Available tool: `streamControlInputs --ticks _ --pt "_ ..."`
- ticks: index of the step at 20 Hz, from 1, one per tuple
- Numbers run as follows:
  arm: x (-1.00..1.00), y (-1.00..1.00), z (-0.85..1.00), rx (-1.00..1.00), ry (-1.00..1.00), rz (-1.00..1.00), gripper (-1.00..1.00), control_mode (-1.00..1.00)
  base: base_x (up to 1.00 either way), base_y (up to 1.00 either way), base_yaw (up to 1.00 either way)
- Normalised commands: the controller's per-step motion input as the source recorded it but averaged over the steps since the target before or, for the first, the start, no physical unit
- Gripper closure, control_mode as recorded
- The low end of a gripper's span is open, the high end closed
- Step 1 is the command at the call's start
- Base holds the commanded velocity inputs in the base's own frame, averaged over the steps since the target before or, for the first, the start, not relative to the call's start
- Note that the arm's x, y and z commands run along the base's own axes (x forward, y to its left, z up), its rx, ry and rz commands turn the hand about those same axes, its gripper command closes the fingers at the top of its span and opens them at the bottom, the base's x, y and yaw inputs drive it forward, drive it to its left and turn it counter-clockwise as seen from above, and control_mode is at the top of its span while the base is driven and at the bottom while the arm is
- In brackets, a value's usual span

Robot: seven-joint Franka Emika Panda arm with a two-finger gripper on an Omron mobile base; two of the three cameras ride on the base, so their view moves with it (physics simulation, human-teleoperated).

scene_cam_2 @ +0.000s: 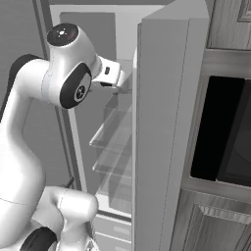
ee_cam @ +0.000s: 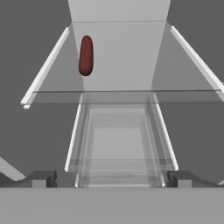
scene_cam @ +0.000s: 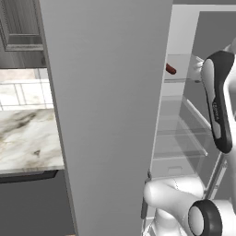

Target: Move the hot dog bun to the plate on the dining table and place the condiment next to that plate. Then navigate to the fridge and take the sausage and place it on the plate as well.

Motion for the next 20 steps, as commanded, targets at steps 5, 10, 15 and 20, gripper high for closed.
streamControlInputs --ticks 5,10,15,20 --pt "0.41 0.13 0.00 0.00 -0.01 0.00 -1.00 -1.00 0.00 0.00 0.00" --pt "0.44 0.05 0.00 0.00 0.00 0.00 -1.00 -1.00 0.00 0.00 0.00" --pt "0.43 0.03 -0.01 0.00 0.00 0.00 -1.00 -1.00 0.00 0.00 0.00" --pt "0.46 0.05 -0.06 0.00 0.00 0.00 -1.00 -1.00 0.00 0.00 0.00"
